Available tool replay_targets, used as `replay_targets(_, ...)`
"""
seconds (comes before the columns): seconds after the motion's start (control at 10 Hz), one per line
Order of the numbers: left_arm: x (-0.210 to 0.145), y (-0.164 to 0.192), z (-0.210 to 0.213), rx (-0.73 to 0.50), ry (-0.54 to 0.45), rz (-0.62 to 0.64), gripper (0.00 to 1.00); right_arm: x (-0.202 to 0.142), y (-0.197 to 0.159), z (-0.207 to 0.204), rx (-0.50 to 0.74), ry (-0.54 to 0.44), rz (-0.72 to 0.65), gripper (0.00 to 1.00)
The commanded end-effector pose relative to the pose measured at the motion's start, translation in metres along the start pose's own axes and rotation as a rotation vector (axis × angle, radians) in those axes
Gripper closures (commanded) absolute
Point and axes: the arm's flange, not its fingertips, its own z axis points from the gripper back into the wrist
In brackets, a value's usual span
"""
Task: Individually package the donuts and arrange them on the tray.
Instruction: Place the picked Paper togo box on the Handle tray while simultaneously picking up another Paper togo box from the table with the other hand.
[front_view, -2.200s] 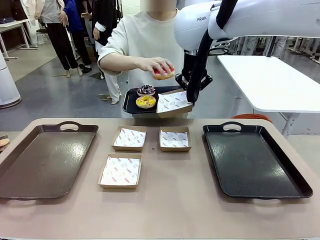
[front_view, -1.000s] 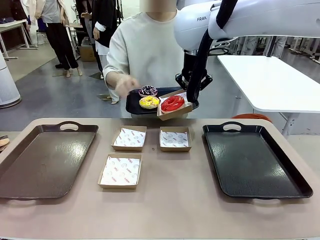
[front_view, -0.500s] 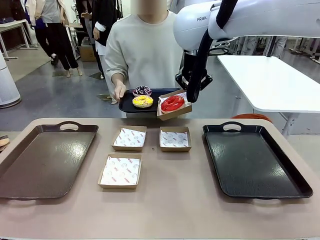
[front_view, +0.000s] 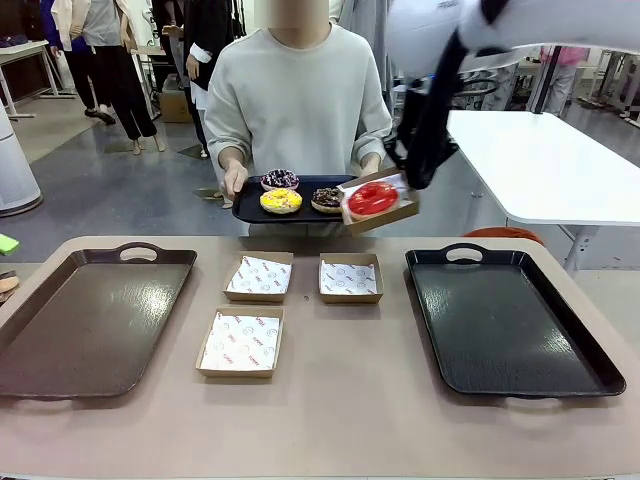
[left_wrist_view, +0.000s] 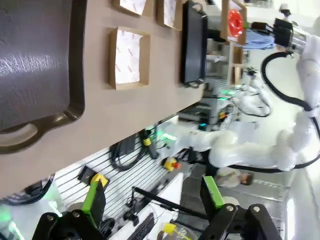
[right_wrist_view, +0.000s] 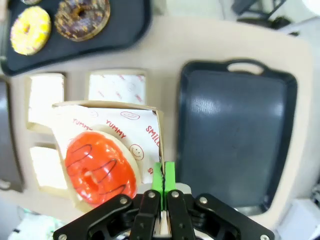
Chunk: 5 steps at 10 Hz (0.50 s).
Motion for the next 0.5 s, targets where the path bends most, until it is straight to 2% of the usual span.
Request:
replay_targets(0.0,0.012,-0.050,-0.008,0.175,0.082,0.004,0.00,-0.034,-0.057,-0.004,0.037,0.006,0.008,0.99)
replay_targets(0.4,0.044,-0.138,-0.063,0.424,0.149,0.012,0.00,-0.060,-0.127,-0.030,0.093,0.023,-0.061,0.99)
